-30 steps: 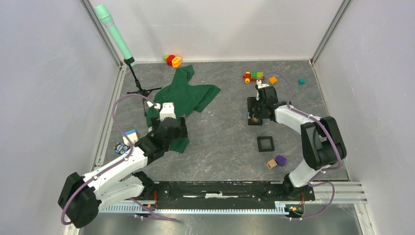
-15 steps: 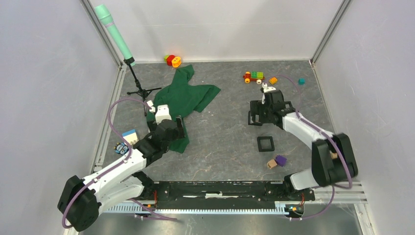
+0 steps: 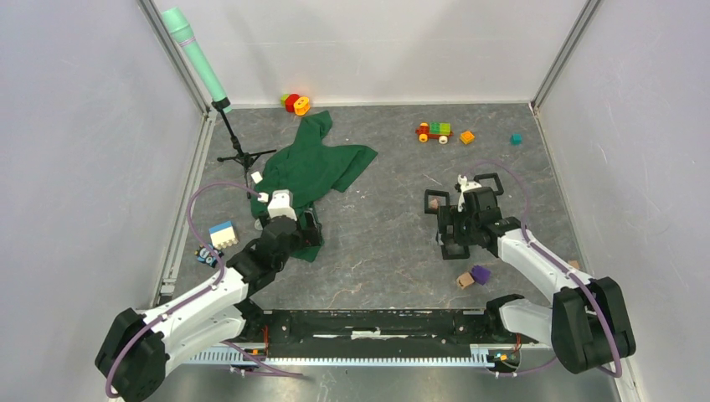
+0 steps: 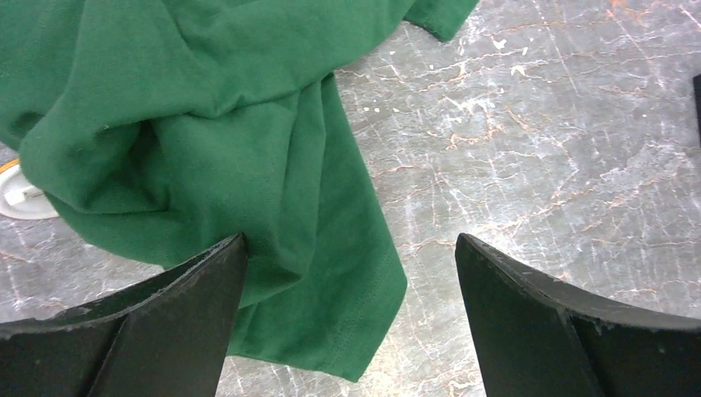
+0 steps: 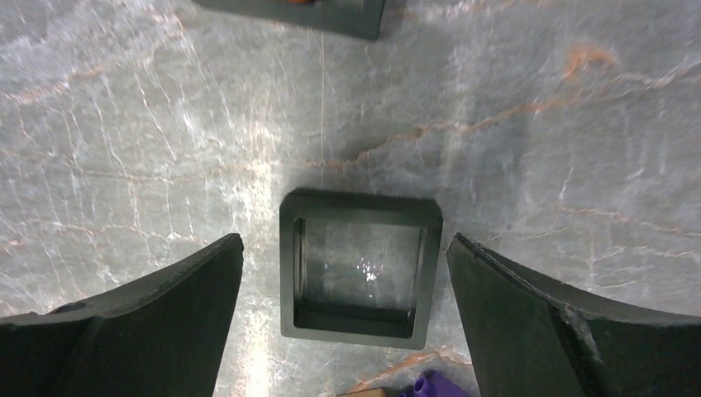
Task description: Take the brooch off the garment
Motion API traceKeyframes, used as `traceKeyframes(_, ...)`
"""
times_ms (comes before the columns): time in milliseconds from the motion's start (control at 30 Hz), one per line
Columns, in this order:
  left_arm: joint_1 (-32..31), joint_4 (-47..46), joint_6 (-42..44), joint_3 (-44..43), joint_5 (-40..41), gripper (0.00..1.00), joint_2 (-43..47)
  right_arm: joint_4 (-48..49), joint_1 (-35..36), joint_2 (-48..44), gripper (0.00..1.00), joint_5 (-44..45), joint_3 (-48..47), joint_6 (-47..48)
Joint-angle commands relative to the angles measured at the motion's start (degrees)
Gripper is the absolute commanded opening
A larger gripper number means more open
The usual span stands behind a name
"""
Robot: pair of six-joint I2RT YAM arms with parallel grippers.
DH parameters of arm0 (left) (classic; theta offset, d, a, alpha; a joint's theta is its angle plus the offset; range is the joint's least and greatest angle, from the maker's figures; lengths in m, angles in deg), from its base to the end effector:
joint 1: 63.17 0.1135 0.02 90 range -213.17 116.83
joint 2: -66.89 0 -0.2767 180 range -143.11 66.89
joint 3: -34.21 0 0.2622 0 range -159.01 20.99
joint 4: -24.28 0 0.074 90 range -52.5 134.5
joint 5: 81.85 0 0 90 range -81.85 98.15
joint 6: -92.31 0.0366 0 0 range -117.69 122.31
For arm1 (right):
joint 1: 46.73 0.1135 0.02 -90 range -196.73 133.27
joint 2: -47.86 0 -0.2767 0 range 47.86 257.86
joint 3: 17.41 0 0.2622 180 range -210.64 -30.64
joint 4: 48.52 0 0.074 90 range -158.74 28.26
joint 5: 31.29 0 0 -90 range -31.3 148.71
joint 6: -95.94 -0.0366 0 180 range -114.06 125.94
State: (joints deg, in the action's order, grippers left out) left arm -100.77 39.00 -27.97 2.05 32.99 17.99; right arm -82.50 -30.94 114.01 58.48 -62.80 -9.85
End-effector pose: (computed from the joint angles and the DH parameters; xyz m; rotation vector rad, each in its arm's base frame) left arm 0.1525 -0.0980 0.1905 -0.1222 2.0715 -0.2682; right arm 0.2089 0.0592 0.1833 -0.0016 2.5413 0.2247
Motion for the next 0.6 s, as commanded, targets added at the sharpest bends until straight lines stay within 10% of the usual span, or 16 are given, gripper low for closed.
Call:
traceKeyframes(0,0.2,-5.3,1.2,0.4,-2.4,1.00,1.1,-0.7,-0.1,-2.4,0.98,-2.3,2.2,-1.1)
traceKeyframes(567,0.2,-5.3,1.8,1.0,-3.3,1.00,3.2,-1.5,0.1,-4.4,0.82,3.0,3.0,0.0)
